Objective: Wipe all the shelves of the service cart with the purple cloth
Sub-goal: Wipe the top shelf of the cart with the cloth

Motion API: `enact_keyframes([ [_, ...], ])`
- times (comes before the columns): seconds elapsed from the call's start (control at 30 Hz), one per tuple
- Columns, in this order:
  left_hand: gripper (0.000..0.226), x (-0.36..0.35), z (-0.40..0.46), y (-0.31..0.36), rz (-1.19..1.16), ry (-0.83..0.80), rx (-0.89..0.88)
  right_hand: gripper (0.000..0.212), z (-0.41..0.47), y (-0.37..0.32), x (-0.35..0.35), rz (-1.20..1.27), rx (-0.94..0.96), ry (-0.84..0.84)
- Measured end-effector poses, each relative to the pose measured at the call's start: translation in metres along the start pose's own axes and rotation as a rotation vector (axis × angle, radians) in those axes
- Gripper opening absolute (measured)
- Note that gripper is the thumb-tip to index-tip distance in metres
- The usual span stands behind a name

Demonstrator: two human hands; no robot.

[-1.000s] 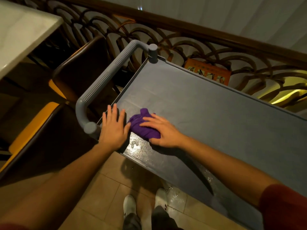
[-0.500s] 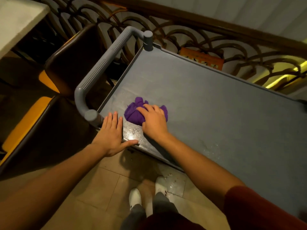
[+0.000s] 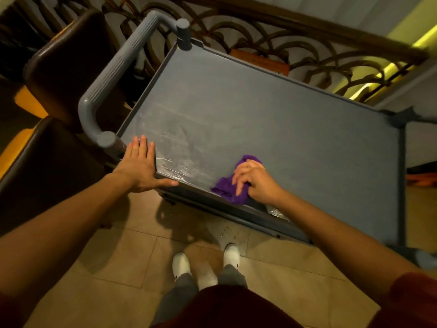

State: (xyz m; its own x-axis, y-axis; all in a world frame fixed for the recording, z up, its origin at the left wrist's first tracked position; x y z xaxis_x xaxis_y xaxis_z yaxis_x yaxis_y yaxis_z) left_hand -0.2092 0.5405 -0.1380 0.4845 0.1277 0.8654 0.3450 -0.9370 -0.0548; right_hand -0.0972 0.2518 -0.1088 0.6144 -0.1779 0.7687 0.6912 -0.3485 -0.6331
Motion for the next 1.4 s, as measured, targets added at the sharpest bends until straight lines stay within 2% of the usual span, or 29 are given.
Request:
enact_keyframes([
  [0.27,0.151,0.003,-0.011,0.019,-0.097,-0.047,0.069,0.033,-0.111,0.060,0.032,-0.032,-0.084,0.000],
  [0.37,0.146,0.007,-0.017,0.055,-0.119,-0.003,0.066,0.037,-0.099,0.059,0.051,0.050,-0.081,0.151],
  [0.47,0.148,0.009,-0.011,0.115,-0.139,-0.033,0.015,0.040,-0.040,0.038,0.059,0.027,-0.066,0.254],
  [0.53,0.158,0.004,-0.003,0.141,-0.167,-0.103,0.061,0.038,-0.006,0.029,0.050,-0.050,-0.104,0.214],
  [0.6,0.166,-0.001,0.002,0.141,-0.128,-0.135,0.100,0.033,0.013,0.025,0.034,-0.134,-0.118,0.104],
  [0.73,0.168,-0.004,0.005,0.137,-0.057,-0.195,0.124,0.028,0.002,0.047,0.038,-0.191,-0.110,-0.046],
  [0.87,0.165,0.004,0.007,0.144,-0.018,-0.272,0.181,0.027,-0.055,0.070,0.057,-0.249,-0.148,-0.170],
  [1.1,0.166,0.013,0.009,0.154,0.063,-0.317,0.297,0.030,-0.205,0.118,0.081,-0.220,-0.348,-0.150],
  [1.27,0.169,0.021,0.010,0.160,0.040,-0.269,0.312,0.031,-0.307,0.153,0.109,-0.243,-0.663,-0.200],
  [1.33,0.171,0.026,0.009,0.164,0.037,-0.271,0.315,0.040,-0.310,0.161,0.123,-0.108,-0.738,-0.090],
  [1.4,0.171,0.029,0.007,0.168,0.008,-0.276,0.330,0.046,-0.295,0.169,0.150,-0.027,-0.756,0.205],
])
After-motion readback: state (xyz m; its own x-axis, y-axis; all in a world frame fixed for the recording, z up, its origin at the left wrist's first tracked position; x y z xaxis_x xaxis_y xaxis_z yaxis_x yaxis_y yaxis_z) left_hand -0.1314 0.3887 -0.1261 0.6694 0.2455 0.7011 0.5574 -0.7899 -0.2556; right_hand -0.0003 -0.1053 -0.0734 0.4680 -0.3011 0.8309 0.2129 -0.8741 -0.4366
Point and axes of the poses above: each hand's wrist, its own z-axis towards the middle knuckle, its own x-axis out of the back of the hand, y = z × x, the point moved 6 cm from there along z, towards the middle knuckle, and after that the axes turned 5 degrees about x, right-handed, at the moved point
